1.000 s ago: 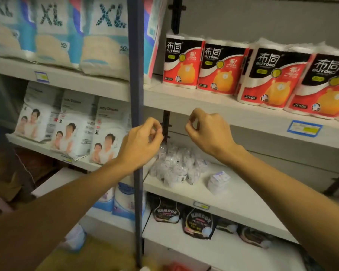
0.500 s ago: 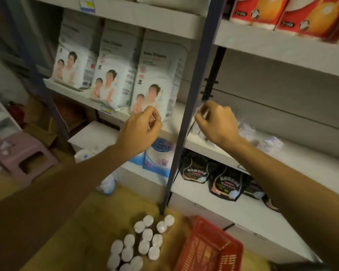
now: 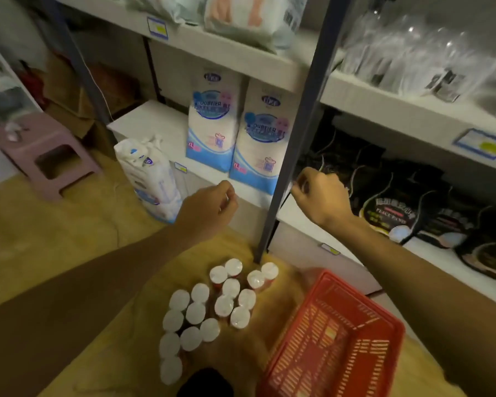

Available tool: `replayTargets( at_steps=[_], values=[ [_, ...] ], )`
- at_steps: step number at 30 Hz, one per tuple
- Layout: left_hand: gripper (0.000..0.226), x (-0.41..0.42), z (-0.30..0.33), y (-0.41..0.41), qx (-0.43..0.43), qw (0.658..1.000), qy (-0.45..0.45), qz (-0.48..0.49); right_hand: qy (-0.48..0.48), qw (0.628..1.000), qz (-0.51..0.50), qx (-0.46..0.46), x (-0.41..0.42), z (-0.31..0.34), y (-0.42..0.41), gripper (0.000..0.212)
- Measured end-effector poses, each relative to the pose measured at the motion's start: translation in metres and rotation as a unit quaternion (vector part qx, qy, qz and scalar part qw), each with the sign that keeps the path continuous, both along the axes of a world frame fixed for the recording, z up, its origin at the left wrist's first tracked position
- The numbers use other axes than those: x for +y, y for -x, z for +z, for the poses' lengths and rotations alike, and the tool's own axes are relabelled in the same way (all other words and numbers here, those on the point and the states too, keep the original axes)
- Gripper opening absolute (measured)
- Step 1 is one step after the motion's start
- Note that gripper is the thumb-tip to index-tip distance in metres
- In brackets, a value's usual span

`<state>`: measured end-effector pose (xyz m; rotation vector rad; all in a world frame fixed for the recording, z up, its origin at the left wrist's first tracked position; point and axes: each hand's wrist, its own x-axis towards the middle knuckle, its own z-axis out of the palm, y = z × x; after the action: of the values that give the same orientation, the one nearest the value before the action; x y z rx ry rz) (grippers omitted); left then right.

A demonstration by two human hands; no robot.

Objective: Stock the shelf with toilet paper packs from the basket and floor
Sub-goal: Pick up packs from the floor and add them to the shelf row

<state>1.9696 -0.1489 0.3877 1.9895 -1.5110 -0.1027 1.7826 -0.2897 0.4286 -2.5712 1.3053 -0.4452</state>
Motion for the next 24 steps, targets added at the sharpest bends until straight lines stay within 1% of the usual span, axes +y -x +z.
replayTargets(
  at_steps=[5, 10, 12, 15, 19, 24],
  values=[
    [0.011, 0.009, -0.128, 0.017, -0.002, 0.999, -0.049, 0.0, -0.028, 0.999, 0.017, 0.021, 0.005, -0.138, 0.008, 0.021],
    [0.014, 0.021, -0.24, 0.026, -0.018, 0.996, -0.086, -0.004, -0.094, 0.995, 0.007, 0.044, 0.022, -0.261, 0.021, 0.021],
    [0.014, 0.026, -0.277, 0.027, -0.019, 0.995, -0.101, -0.002, -0.11, 0.993, -0.022, 0.042, 0.027, -0.302, 0.023, 0.023],
    [0.014, 0.027, -0.325, 0.03, -0.022, 0.991, -0.133, 0.027, -0.143, 0.986, -0.08, 0.033, 0.038, -0.355, 0.016, 0.029],
    [0.018, 0.022, -0.376, 0.042, -0.015, 0.989, -0.142, 0.046, -0.159, 0.985, -0.052, 0.036, 0.053, -0.407, 0.001, 0.027],
    [0.02, 0.016, -0.417, 0.052, -0.026, 0.988, -0.142, 0.046, -0.166, 0.984, -0.039, 0.059, 0.054, -0.448, -0.007, 0.025]
  ],
)
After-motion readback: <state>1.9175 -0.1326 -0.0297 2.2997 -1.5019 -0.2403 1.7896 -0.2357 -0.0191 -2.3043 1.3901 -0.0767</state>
